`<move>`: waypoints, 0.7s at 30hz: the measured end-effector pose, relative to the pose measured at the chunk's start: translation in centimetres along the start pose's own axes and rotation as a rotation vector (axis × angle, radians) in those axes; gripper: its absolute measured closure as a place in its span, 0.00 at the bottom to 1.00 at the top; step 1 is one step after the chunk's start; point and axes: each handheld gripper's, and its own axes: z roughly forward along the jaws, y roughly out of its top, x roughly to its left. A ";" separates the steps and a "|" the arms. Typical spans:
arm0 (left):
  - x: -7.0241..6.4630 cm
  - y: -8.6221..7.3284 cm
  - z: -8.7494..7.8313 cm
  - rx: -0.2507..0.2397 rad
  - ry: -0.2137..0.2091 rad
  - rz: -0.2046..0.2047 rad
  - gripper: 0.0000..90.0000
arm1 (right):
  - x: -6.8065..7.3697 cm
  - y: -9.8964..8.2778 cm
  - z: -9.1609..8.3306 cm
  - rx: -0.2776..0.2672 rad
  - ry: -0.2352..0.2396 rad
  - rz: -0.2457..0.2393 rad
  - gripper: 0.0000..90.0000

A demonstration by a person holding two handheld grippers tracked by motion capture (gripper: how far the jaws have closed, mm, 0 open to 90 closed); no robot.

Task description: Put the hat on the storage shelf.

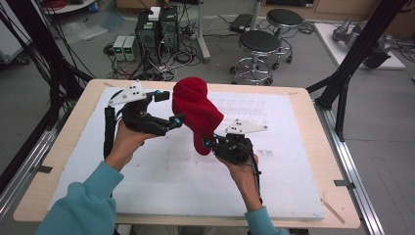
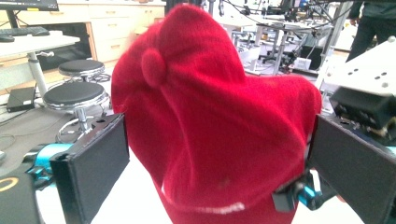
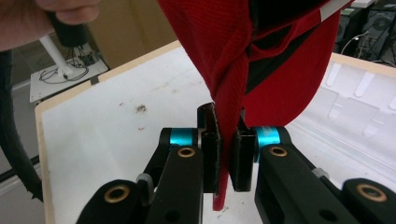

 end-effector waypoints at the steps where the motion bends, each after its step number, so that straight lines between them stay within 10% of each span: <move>1: 0.0 -0.2 -0.1 0.009 -0.005 0.002 0.06 | -0.1 0.0 -0.1 -0.001 -0.003 0.004 0.95; 21: 1.3 -9.7 -6.3 0.147 0.099 0.050 0.07 | -4.6 2.8 -2.8 -0.121 -0.196 0.011 0.95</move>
